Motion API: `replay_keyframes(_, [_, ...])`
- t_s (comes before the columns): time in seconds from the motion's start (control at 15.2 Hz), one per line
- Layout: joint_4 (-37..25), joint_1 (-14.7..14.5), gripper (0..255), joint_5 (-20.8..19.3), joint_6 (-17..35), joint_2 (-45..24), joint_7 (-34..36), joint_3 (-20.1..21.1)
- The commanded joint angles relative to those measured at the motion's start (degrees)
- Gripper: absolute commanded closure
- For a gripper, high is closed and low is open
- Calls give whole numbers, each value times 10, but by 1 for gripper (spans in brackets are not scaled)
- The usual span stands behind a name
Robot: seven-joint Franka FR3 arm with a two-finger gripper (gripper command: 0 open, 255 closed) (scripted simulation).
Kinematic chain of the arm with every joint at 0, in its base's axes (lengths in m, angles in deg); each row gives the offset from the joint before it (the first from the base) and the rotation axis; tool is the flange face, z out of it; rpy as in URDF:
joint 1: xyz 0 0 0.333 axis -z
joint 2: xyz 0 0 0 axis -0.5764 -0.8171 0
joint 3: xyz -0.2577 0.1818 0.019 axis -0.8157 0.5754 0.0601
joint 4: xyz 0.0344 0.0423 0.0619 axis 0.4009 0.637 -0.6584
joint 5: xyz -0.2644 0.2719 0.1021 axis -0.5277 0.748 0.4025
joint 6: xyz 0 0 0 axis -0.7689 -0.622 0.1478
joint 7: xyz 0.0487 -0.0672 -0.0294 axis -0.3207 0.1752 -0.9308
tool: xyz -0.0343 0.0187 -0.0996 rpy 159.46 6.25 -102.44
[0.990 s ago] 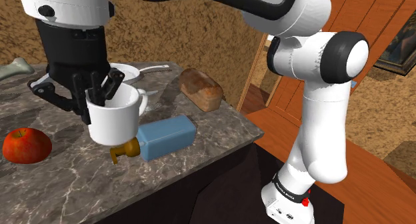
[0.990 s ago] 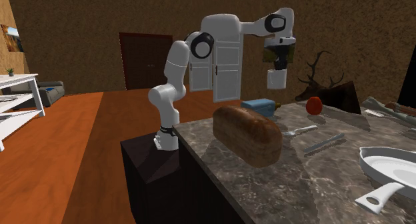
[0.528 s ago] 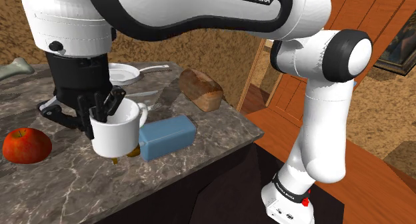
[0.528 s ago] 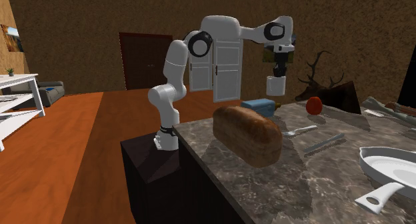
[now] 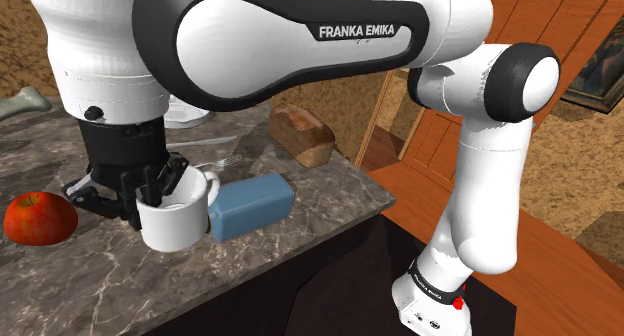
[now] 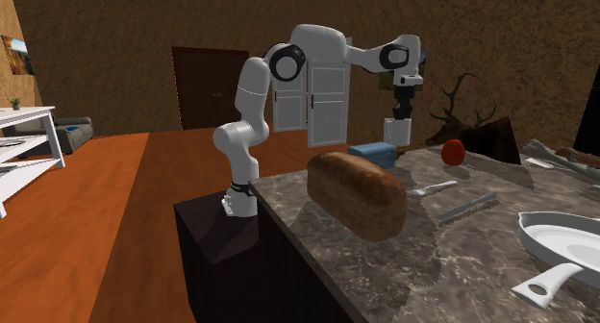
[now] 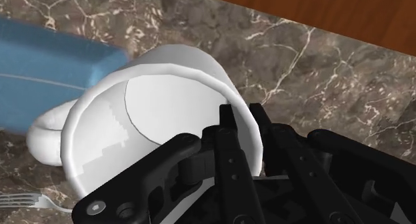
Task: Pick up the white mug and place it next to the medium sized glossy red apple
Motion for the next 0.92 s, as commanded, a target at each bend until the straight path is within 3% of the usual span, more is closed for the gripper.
replay_keyframes(0.0, [17,3,255,-2,12,-2,3,-3])
replay_keyframes(0.4, [59,8,255,-7,56,-7,8,-6])
replay_keyframes(0.86, [59,8,255,-8,56,-7,9,-5])
